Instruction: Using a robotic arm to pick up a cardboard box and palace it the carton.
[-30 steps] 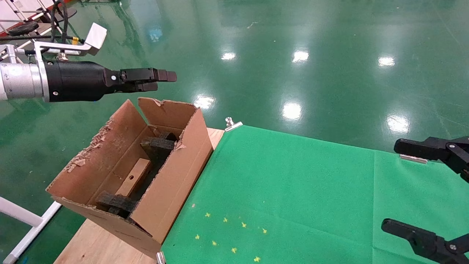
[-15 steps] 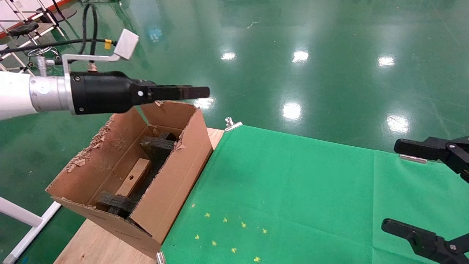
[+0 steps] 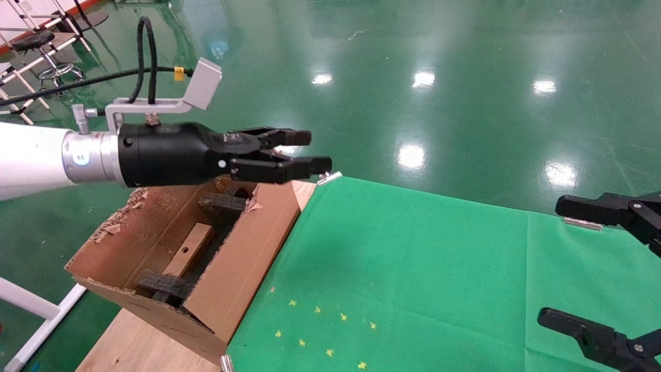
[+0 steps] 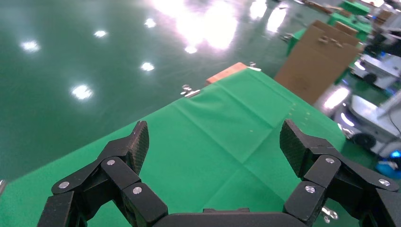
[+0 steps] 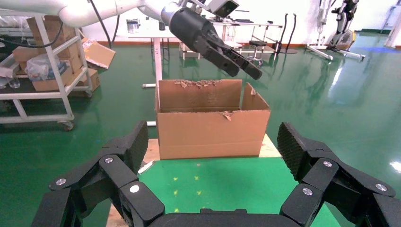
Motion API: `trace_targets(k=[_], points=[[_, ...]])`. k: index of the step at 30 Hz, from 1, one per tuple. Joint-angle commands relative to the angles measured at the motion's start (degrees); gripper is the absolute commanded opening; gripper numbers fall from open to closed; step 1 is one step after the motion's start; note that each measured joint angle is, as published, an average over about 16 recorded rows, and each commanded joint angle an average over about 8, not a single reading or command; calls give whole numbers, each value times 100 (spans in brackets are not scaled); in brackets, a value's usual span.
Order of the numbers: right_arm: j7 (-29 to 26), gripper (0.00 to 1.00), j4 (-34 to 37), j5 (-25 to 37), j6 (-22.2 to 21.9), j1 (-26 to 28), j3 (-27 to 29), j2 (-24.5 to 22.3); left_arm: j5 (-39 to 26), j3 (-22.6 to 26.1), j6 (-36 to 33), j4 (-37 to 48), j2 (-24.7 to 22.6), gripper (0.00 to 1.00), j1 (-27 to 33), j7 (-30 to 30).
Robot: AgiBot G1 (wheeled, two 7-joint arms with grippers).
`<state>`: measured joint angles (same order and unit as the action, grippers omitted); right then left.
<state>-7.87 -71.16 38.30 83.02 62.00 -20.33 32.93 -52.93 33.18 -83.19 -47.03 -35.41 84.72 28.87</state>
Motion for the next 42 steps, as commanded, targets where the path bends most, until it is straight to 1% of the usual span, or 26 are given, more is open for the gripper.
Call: trace_targets(k=[1, 29, 34, 42], points=[[0, 100, 0, 0, 0, 0, 0, 0, 75, -117, -17, -181, 3, 100, -158, -123], [0, 100, 1, -1, -1, -1, 0, 0, 1107, -1714, -252, -2655, 38, 100, -2315, -1802], [1, 100, 2, -2, -2, -2, 0, -1, 1187, -1828, -273, -2828, 40, 100, -2469, -1890], [1, 100, 1, -2, -1, -2, 0, -1, 1168, -1788, -267, -2758, 41, 100, -2411, -1852]])
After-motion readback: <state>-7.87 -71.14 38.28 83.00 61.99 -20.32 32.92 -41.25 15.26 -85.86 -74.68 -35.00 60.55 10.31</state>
